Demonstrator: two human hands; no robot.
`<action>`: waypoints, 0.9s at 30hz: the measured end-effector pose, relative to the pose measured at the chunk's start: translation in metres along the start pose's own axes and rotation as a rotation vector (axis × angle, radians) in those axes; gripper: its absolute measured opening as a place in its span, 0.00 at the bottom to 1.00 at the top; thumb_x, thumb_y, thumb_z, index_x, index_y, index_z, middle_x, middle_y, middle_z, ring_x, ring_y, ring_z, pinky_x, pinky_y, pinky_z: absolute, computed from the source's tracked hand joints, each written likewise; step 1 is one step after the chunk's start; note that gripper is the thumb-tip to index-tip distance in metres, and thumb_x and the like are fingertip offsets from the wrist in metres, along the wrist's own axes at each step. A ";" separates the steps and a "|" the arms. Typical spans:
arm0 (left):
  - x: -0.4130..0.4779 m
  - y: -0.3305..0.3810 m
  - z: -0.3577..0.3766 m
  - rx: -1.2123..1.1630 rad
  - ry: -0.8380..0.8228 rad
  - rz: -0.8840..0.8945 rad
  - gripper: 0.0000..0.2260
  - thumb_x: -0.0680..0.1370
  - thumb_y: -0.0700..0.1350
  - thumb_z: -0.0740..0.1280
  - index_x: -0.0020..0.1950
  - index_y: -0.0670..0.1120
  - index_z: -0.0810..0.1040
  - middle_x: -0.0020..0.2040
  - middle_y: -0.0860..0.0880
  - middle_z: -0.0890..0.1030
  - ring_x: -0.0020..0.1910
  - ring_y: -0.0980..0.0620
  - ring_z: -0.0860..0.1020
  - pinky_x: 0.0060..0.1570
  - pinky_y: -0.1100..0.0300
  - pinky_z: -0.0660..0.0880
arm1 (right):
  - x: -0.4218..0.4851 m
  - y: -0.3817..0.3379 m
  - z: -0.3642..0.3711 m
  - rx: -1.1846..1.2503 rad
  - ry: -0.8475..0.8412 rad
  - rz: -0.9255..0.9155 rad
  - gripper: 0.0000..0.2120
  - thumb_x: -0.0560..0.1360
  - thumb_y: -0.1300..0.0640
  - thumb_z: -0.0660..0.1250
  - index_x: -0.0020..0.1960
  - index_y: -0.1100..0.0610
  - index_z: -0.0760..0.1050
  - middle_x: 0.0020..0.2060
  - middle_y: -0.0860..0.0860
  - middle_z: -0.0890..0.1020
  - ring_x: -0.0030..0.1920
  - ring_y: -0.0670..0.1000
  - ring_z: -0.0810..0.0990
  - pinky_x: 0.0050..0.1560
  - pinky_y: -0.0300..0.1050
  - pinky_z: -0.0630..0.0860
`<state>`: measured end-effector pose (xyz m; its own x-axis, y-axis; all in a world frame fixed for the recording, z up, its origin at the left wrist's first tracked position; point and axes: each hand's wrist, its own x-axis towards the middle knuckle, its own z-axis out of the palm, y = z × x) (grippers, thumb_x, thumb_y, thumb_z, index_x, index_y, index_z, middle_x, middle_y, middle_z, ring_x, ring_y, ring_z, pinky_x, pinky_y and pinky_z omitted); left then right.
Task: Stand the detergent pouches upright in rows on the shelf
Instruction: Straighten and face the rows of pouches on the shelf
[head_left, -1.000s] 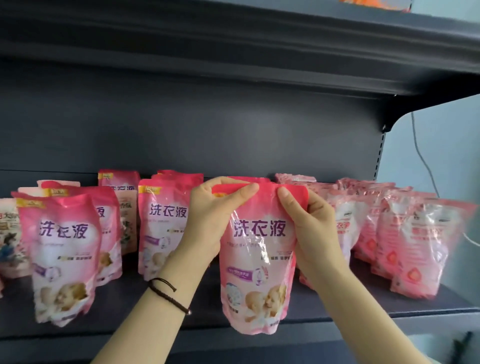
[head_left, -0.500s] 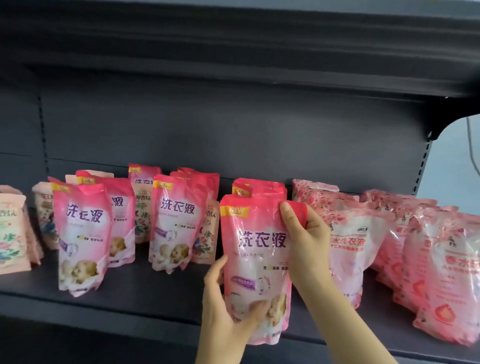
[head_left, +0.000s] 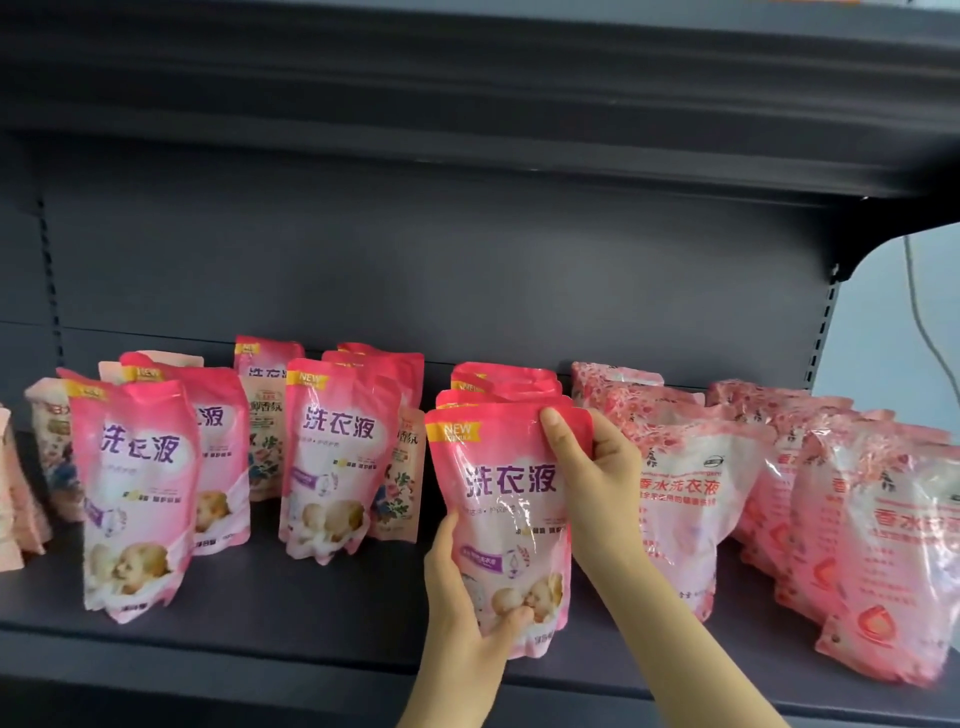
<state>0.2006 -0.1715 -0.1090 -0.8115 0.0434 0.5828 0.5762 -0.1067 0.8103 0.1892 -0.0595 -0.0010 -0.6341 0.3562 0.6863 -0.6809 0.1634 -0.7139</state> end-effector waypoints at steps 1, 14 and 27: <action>0.003 -0.003 0.001 0.011 -0.002 0.004 0.42 0.66 0.22 0.69 0.70 0.51 0.55 0.69 0.46 0.63 0.69 0.51 0.66 0.62 0.63 0.71 | 0.001 0.002 -0.002 -0.006 0.007 0.021 0.09 0.75 0.52 0.69 0.36 0.51 0.78 0.30 0.44 0.78 0.33 0.43 0.75 0.34 0.41 0.75; -0.002 -0.015 -0.015 0.192 -0.092 -0.020 0.44 0.69 0.47 0.76 0.66 0.71 0.46 0.67 0.72 0.52 0.65 0.75 0.56 0.63 0.72 0.60 | -0.084 0.036 -0.024 -0.255 -0.124 0.021 0.44 0.72 0.66 0.71 0.75 0.38 0.52 0.71 0.40 0.66 0.69 0.41 0.68 0.64 0.35 0.70; 0.013 -0.026 -0.057 0.422 -0.386 0.059 0.48 0.69 0.50 0.76 0.71 0.75 0.42 0.63 0.84 0.53 0.65 0.79 0.57 0.54 0.84 0.61 | -0.096 0.048 -0.022 -0.504 -0.402 0.113 0.46 0.71 0.68 0.72 0.72 0.33 0.53 0.73 0.34 0.44 0.64 0.22 0.54 0.51 0.16 0.63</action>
<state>0.1693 -0.2248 -0.1263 -0.7281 0.4173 0.5438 0.6727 0.2826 0.6838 0.2255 -0.0652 -0.1040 -0.8457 0.0407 0.5322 -0.4088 0.5916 -0.6949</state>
